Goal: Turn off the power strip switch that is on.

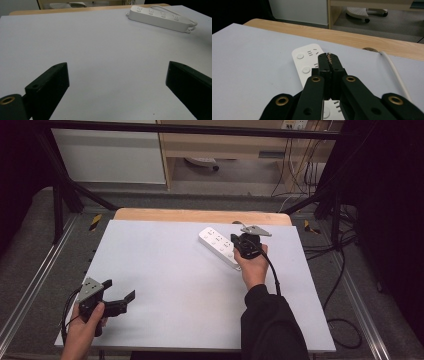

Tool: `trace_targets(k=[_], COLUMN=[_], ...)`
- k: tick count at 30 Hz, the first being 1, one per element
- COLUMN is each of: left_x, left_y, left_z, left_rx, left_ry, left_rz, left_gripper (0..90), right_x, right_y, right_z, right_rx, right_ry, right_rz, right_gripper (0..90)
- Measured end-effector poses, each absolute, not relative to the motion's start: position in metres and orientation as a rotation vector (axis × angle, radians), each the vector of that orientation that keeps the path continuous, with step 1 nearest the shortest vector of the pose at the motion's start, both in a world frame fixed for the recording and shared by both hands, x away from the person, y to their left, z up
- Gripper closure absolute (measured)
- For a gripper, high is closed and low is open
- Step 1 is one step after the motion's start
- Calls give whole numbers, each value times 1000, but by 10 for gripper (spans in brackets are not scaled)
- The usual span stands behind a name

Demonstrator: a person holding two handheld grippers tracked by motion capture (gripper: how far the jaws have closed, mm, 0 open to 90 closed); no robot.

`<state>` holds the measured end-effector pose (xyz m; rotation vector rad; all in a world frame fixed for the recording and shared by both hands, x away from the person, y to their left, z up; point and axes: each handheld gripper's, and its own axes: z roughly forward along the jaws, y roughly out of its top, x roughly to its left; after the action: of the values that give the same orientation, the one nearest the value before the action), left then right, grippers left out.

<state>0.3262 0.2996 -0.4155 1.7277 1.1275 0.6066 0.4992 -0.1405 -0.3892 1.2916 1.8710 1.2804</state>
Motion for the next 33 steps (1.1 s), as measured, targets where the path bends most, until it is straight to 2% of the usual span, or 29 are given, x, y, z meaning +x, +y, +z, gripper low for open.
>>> trace_targets(k=[15,33], left_x=[326,326], left_y=[297,299], left_z=[-415,-415], left_rx=[1732,1726], left_ry=[1115,1114], left_rz=[600,599], left_gripper=[49,50], right_x=[510,518], right_y=[-121,-118], right_z=[-403,-417], right_rx=[1295,1344], right_ry=[1920,1955], right_rz=[1235,1206], right_gripper=[900,900])
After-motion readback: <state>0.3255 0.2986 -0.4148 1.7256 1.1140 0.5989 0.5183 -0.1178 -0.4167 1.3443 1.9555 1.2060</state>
